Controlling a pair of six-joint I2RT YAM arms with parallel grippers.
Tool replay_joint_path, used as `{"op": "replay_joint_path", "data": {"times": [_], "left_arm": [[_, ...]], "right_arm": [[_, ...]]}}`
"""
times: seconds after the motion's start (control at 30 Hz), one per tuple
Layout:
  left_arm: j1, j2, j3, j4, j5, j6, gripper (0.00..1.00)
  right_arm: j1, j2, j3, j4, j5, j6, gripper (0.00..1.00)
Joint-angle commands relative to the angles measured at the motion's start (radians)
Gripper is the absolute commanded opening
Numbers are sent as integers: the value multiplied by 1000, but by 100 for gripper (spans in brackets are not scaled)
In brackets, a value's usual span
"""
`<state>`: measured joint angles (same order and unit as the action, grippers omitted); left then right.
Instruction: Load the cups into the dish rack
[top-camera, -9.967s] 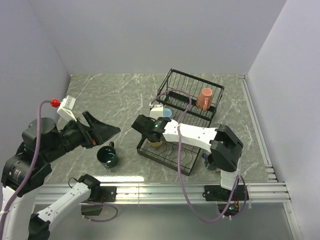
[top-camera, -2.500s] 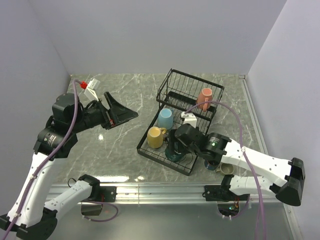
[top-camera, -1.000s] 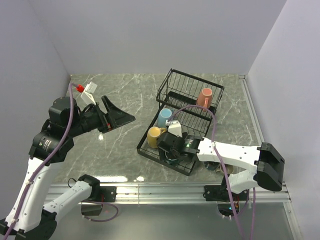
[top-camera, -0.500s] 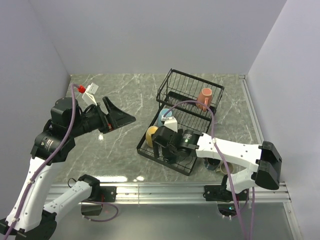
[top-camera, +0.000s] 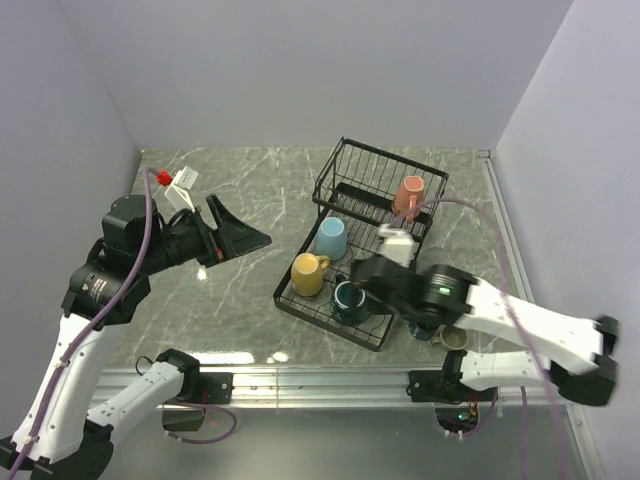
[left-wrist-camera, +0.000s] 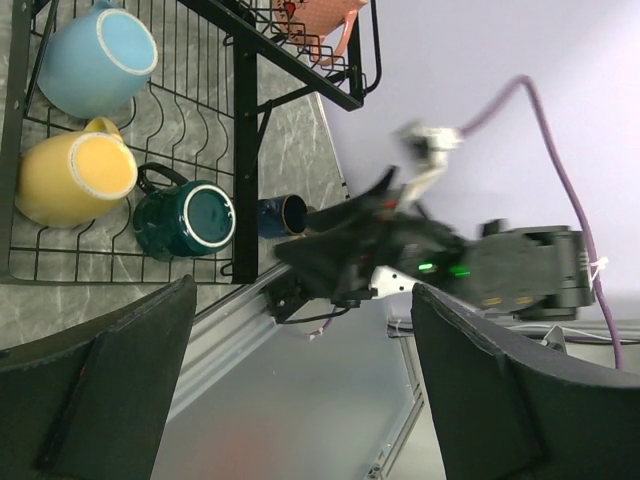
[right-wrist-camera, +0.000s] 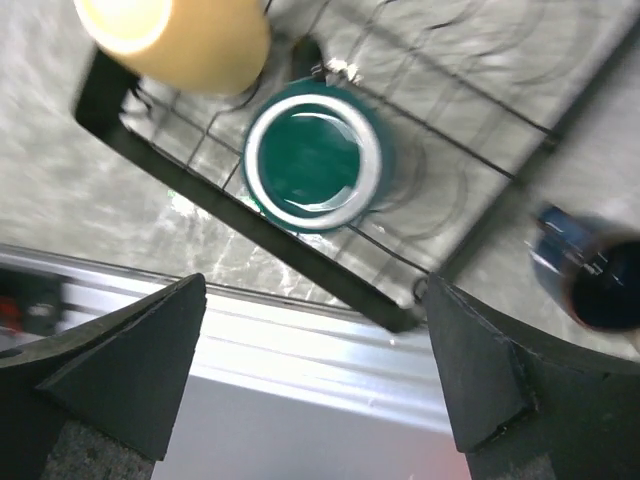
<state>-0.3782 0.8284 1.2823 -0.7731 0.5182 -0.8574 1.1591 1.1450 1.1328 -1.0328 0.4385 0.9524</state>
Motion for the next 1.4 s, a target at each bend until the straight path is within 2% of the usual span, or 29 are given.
{"op": "replay_joint_path", "data": {"times": [0.0, 0.1, 0.13, 0.23, 0.4, 0.6, 0.9, 1.07, 1.1, 1.17, 1.2, 1.37], "left_arm": [[4, -2, -7, 27, 16, 34, 93], [4, 0, -38, 61, 31, 26, 93], [5, 1, -47, 72, 45, 18, 93], [4, 9, -63, 98, 72, 15, 93], [4, 9, -74, 104, 86, 21, 92], [4, -20, -64, 66, 72, 35, 92], [4, -43, -1, -46, 17, 77, 92], [4, -48, 12, -68, 3, 84, 93], [4, -48, 12, -68, 5, 86, 92], [4, -46, 9, -66, 5, 84, 93], [4, -48, 8, -60, 8, 83, 93], [4, -38, 15, -42, 19, 75, 92]], "right_arm": [[-36, -181, -43, -185, 109, 164, 93], [-117, -315, -161, -205, 59, 226, 85], [-201, -353, -189, -201, 30, 223, 76], [-307, -386, -263, -181, -38, 221, 64], [-390, -349, -341, -145, -60, 232, 63], [-467, -330, -415, -52, -96, 215, 51], [-483, -275, -495, 56, -115, 184, 42], [-484, -271, -521, 74, -121, 175, 28], [-484, -274, -525, 77, -124, 172, 20], [-483, -281, -534, 86, -136, 171, 12], [-481, -292, -544, 89, -139, 172, 0], [-481, -330, -509, 34, -113, 175, 0]]}}
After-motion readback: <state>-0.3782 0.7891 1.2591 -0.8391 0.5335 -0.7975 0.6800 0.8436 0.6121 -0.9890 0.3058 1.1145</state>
